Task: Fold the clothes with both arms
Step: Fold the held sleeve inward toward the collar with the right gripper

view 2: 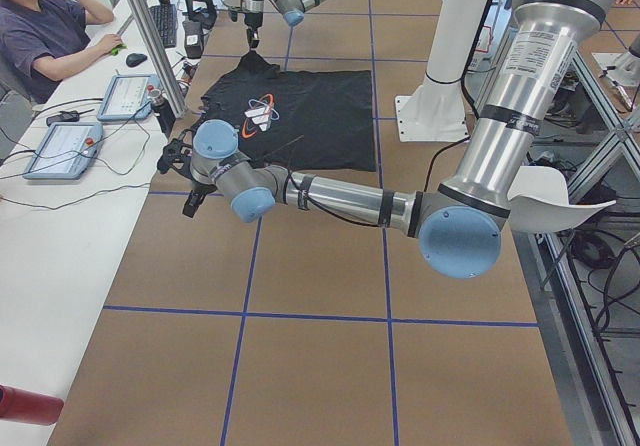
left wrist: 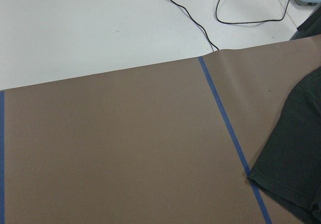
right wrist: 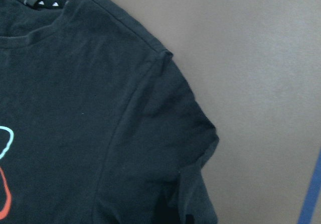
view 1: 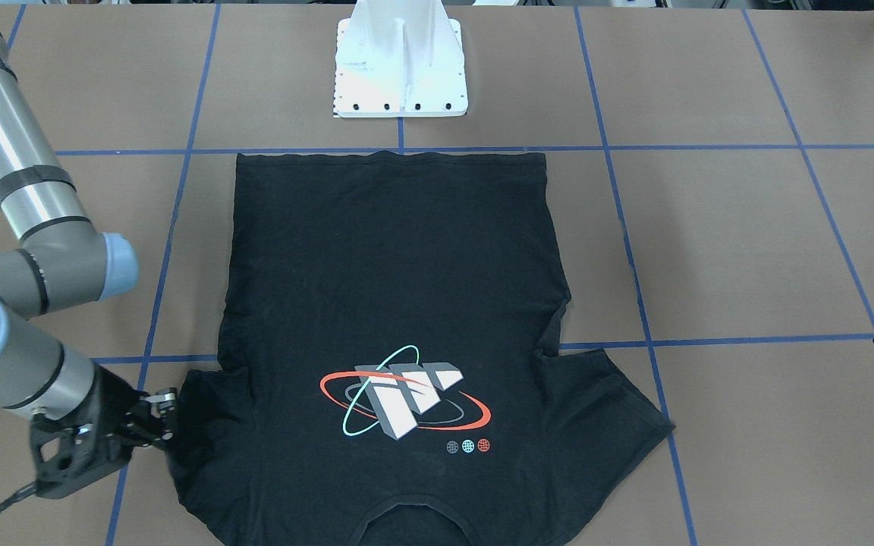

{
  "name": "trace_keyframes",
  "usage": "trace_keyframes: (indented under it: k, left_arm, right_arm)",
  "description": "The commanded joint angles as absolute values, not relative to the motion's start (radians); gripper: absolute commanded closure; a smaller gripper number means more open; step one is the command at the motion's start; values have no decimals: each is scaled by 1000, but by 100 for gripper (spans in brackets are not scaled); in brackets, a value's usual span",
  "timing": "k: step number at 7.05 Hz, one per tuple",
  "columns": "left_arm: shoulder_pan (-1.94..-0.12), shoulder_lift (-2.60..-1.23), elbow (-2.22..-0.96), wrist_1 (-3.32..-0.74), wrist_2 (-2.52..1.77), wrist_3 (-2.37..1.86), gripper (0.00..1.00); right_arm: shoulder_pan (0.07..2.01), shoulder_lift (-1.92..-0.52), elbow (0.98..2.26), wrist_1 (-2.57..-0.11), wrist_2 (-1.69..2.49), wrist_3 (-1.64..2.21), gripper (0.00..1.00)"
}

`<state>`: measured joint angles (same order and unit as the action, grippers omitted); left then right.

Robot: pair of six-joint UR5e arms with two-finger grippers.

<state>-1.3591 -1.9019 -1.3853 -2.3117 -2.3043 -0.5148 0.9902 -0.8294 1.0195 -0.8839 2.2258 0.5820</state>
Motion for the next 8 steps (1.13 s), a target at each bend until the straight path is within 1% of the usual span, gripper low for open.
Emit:
trace_keyframes:
  k: [1,2,4,6,8]
  left_arm:
    - [-1359,-1901,-1381,-2312,-2306,-514,1]
    - [-1359,-1899,-1379,-2313,-2304,-512,1]
    - [-1361,-1896,-1379,-2313,-2306,-514,1]
    - [-1361,-1896,-1381,-2313,-2306,-514,1]
    - [-1361,-1896,-1381,-2313,-2306,-514,1]
  right_arm:
    - [916,-729,1009,-943,2136,659,100]
    - [888,-668,979,-987,2084,661,100]
    - [852,-563,855,-991,1996,666,100]
    - [819,-517,793,-991,1922,667,100]
    - [812,-512,788,-991,1899,667,100]
